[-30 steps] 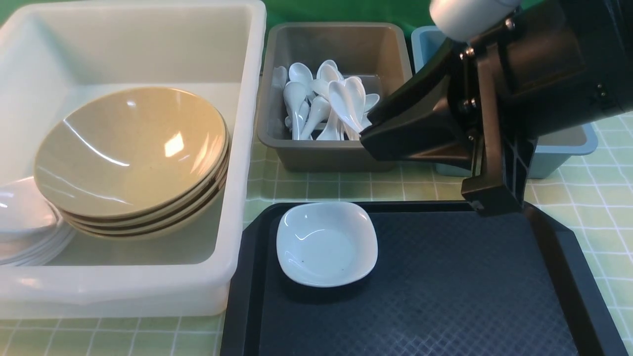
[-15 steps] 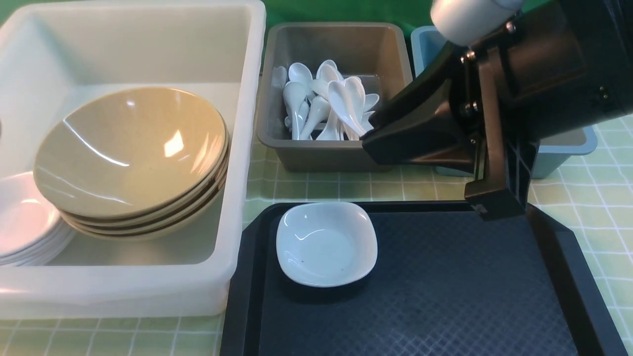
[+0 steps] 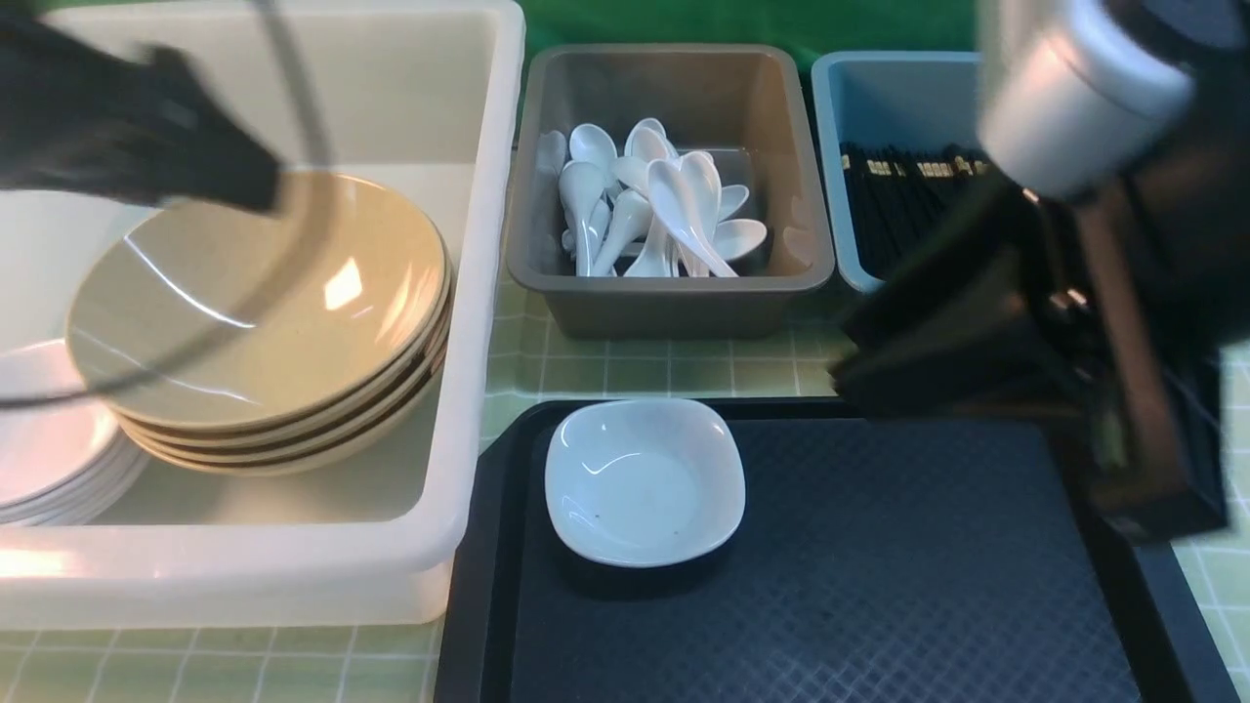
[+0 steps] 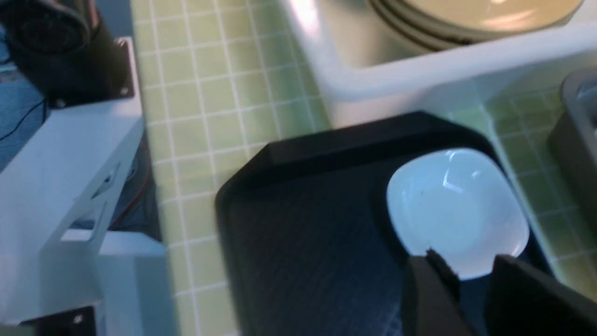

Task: On green table put chopsticks spoon bowls plates into blue grey white boxes.
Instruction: 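Grasp the small white bowl on the black tray by its rim with the left gripper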

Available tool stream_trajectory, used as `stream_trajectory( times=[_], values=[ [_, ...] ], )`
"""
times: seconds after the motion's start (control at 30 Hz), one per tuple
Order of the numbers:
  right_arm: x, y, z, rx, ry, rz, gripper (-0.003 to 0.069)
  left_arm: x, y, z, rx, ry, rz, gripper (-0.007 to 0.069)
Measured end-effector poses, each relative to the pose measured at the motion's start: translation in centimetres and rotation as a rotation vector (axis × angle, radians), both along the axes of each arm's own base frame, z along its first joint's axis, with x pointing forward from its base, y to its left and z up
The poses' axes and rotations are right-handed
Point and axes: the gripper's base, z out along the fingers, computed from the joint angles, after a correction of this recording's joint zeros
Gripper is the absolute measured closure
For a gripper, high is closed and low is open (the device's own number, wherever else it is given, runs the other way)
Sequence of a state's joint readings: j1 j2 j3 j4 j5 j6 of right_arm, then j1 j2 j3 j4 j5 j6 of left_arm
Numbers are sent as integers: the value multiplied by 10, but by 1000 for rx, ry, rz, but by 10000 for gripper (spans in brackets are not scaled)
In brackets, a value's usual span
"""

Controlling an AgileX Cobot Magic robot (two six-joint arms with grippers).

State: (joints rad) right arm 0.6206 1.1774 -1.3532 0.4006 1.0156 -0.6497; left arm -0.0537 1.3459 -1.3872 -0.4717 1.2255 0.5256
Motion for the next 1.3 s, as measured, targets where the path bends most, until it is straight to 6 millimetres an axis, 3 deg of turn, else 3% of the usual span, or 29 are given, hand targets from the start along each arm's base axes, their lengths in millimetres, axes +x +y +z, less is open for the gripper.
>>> stream_trajectory(
  times=[0.23, 0.37, 0.53, 0.67, 0.83, 1.3],
  values=[
    [-32, -24, 4, 65, -45, -45, 456, 49, -65, -51, 34, 172, -187, 125],
    [-46, -34, 11, 99, -81, -52, 456, 80, -104, -67, 95, 172, -274, 125],
    [-50, -37, 14, 112, -86, -58, 455, 99, -142, -75, 198, 114, -347, 125],
    [-50, -37, 13, 110, -72, -63, 454, 106, -171, -95, 393, 36, -510, 125],
    [-51, -37, 12, 99, -62, -57, 452, 102, -184, -123, 473, 60, -640, 125],
    [-51, -38, 11, 83, -65, -59, 445, 115, -192, -189, 519, 190, -709, 125]
  ],
)
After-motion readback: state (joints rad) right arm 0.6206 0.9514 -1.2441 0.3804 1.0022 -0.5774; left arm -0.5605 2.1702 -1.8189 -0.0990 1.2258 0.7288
